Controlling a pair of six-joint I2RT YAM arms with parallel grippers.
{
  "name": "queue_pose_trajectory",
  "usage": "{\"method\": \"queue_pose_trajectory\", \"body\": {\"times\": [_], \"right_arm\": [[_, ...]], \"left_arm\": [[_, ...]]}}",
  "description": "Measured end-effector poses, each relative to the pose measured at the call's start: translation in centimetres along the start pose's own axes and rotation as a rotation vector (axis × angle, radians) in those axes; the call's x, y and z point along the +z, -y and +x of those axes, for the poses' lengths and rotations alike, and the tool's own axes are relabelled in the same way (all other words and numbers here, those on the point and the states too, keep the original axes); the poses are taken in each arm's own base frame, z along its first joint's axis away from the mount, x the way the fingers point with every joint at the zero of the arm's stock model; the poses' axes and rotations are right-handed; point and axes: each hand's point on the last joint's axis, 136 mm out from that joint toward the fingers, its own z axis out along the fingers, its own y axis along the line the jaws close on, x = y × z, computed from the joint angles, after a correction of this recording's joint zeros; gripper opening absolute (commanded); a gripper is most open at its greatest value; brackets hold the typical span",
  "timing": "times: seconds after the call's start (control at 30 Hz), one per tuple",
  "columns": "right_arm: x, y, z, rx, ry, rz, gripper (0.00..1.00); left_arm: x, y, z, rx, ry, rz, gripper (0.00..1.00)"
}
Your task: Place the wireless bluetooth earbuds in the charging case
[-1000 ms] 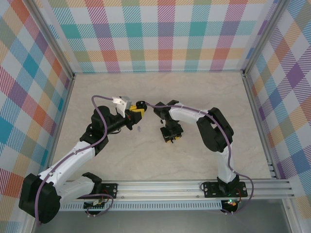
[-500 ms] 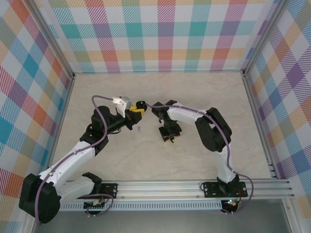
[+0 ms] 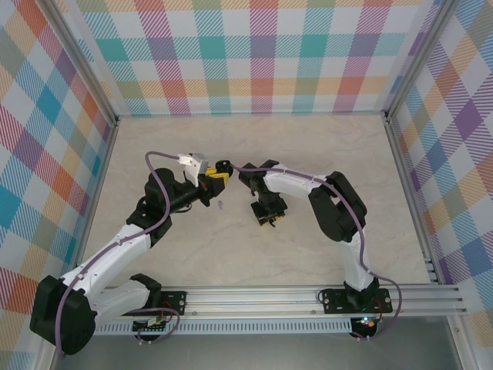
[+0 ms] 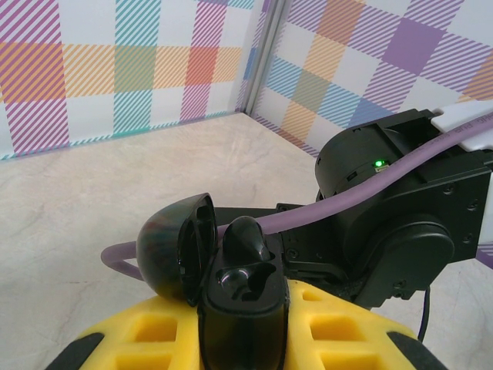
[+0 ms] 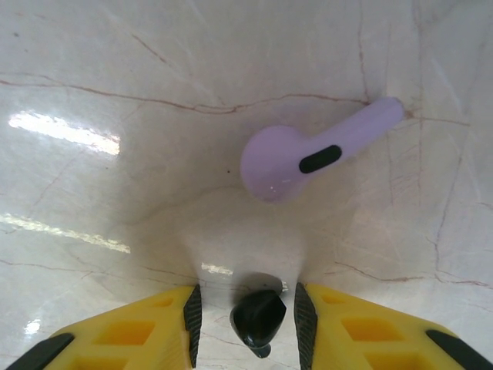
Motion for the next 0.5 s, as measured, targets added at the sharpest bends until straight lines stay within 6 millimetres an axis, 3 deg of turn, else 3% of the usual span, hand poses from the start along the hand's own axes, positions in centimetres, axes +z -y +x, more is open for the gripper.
{"method": "queue_pose_trajectory", "body": {"times": [0.5], "right_arm": [[0.0, -0.06, 0.01, -0.051, 0.001, 0.002, 0.38]], "left_arm": [[-0.01, 0.01, -0.01, 0.0, 0.0, 0.0, 0.0]]}}
